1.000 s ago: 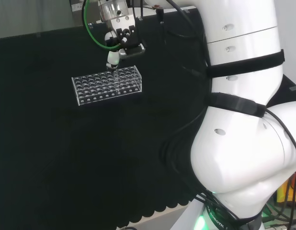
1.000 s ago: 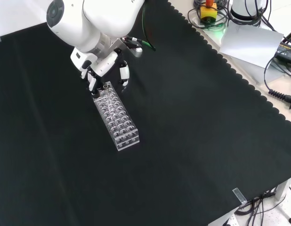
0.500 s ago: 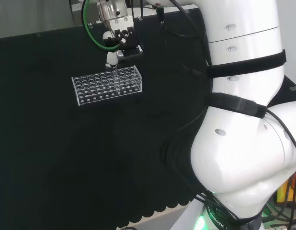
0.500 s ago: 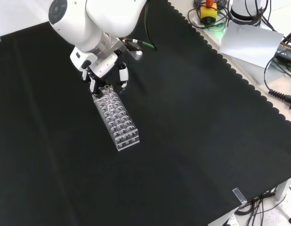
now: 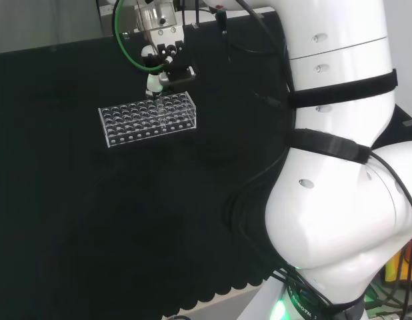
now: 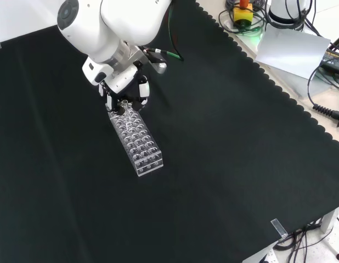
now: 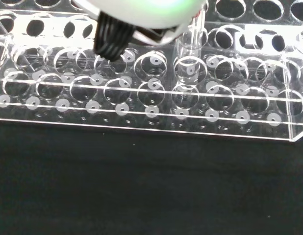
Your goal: Pick up the test tube.
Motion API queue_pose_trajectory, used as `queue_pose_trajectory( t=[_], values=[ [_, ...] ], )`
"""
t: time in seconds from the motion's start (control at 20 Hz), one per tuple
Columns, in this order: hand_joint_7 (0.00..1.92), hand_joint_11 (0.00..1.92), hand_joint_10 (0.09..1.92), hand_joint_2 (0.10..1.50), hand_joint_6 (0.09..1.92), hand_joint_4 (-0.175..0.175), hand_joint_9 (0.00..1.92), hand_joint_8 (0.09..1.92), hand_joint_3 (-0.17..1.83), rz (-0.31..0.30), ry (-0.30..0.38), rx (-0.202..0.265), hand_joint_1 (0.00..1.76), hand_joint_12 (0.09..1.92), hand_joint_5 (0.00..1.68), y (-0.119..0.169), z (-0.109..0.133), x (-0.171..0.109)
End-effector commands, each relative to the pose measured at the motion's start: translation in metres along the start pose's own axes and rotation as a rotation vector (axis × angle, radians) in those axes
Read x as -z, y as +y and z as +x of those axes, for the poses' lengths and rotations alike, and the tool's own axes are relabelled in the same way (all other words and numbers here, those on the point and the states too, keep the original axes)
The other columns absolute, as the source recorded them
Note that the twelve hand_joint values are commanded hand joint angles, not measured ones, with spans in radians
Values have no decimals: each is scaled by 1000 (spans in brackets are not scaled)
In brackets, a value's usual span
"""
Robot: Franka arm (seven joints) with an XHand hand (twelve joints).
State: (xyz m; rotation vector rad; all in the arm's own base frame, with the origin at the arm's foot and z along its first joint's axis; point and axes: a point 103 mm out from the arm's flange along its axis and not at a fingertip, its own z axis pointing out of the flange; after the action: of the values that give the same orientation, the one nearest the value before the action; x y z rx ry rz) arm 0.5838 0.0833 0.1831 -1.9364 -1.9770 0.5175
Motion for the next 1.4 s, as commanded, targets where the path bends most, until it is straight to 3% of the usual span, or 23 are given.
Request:
queue_pose_trajectory(
  t=[0.05,0.15,0.2,0.55,1.0,1.4],
  values=[
    [1563,817,527,688,728,-122,1425,502,628,-12,78,-26,1148,1260,1015,4,1,-5],
    [1476,855,504,813,700,-147,1452,522,404,-40,131,-31,1213,1233,1134,4,1,-5],
    [1396,884,498,805,662,-160,1466,558,402,-60,154,-32,1255,1213,1179,4,2,-3],
    [1295,1080,608,634,711,-175,1499,715,709,-98,217,-31,1314,1054,1236,4,5,4],
    [1292,1079,634,611,732,-175,1507,742,754,-101,247,-31,1316,1049,1237,-8,2,17],
    [1297,1071,637,601,731,-175,1507,741,769,-115,319,-31,1317,1057,1242,-31,-9,46]
  ],
)
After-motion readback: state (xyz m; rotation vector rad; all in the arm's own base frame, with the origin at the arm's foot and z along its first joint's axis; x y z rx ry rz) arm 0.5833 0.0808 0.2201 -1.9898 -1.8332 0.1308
